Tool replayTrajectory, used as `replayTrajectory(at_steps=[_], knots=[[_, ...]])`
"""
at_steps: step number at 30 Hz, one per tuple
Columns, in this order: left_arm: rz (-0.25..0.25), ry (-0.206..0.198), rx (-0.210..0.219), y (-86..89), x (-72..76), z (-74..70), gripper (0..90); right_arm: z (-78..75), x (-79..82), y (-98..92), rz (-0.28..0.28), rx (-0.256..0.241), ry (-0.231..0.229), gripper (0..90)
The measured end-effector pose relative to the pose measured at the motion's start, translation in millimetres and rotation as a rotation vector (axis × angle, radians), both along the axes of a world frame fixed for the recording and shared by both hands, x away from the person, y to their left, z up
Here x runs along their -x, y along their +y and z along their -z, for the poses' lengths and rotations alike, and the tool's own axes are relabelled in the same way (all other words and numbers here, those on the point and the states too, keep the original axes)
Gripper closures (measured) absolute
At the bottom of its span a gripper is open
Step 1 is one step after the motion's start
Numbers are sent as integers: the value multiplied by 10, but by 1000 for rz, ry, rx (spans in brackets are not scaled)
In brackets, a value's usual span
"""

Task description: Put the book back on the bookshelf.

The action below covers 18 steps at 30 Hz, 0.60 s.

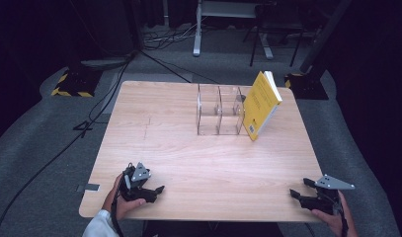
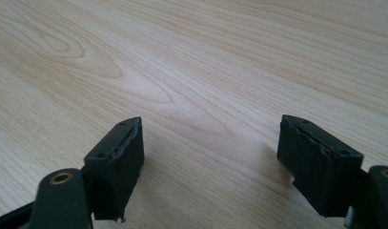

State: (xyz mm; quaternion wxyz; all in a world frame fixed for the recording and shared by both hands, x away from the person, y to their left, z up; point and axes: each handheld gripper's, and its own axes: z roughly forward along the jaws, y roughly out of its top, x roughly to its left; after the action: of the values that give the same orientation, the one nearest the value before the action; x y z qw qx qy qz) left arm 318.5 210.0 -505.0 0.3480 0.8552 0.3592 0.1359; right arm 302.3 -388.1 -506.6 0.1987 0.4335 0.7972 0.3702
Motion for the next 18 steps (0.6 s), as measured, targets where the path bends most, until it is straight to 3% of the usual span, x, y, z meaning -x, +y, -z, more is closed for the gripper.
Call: replayTrajectory(at_steps=[7,18], knots=[[2,0,0,0,-2,0,168,0,-4,-5,41,4,-2,244],[2,0,0,0,-2,0,168,3,-6,-10,45,2,-5,248]])
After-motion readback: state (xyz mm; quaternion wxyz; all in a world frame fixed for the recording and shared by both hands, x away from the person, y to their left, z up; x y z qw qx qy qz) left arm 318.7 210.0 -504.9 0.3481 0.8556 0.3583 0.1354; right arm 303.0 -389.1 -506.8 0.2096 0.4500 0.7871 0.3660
